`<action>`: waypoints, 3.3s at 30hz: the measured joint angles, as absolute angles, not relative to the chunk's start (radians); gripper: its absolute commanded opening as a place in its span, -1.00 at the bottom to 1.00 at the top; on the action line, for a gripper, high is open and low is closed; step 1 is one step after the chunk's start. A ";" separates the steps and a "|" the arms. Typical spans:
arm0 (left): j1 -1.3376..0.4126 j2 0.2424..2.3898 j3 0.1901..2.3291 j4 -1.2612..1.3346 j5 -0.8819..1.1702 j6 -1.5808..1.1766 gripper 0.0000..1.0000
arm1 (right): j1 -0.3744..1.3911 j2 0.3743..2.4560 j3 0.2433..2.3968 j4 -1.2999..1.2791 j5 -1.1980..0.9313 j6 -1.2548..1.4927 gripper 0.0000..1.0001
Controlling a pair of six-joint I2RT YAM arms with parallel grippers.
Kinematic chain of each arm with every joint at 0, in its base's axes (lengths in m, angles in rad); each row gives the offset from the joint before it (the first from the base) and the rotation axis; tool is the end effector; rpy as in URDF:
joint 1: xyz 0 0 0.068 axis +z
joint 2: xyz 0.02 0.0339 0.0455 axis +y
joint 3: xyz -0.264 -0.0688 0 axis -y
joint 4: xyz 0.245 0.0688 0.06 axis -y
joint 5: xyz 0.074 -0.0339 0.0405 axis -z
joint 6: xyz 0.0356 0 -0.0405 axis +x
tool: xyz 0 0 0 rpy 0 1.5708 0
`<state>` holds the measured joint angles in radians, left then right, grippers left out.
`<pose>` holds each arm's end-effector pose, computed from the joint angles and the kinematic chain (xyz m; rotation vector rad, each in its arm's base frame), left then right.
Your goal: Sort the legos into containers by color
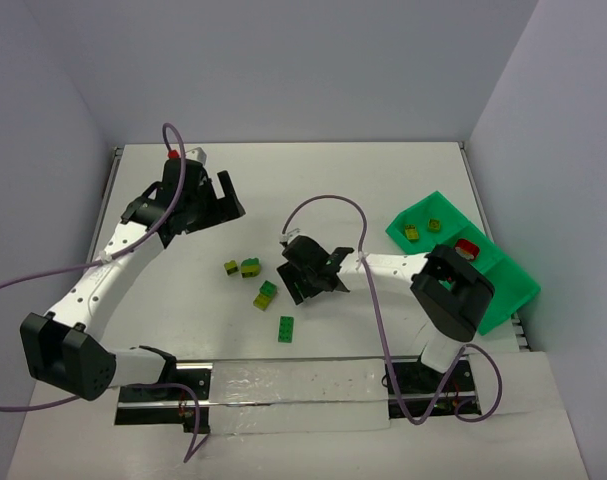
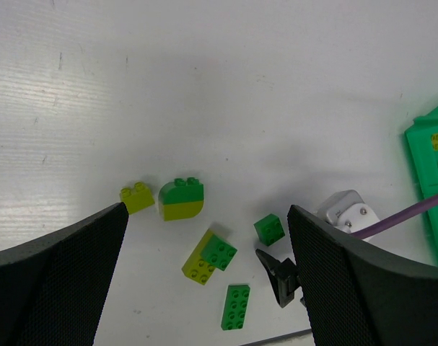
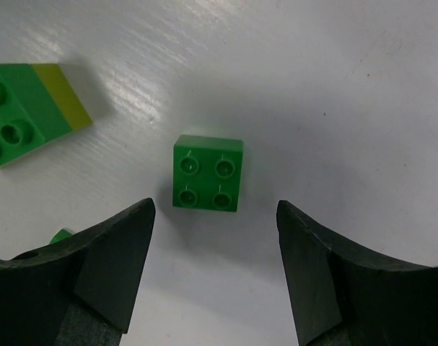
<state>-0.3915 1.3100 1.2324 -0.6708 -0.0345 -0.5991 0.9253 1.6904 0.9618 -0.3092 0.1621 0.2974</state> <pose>0.2603 -0.1061 0.3348 -0.2626 2.3491 -0.4540 0.2029 0.2599 0.1633 -0.7495 2.4953 0.2349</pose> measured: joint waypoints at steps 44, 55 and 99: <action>-0.338 1.375 1.232 -0.639 0.024 -0.553 0.99 | -0.036 0.732 0.711 -0.642 0.306 0.533 -0.83; -0.338 1.375 1.232 -0.639 0.025 -0.530 0.99 | -0.228 0.681 0.700 -0.704 0.487 0.641 -0.76; -0.337 1.394 1.349 -0.729 0.069 -0.474 0.99 | -0.375 0.859 0.589 -0.614 0.906 0.848 0.61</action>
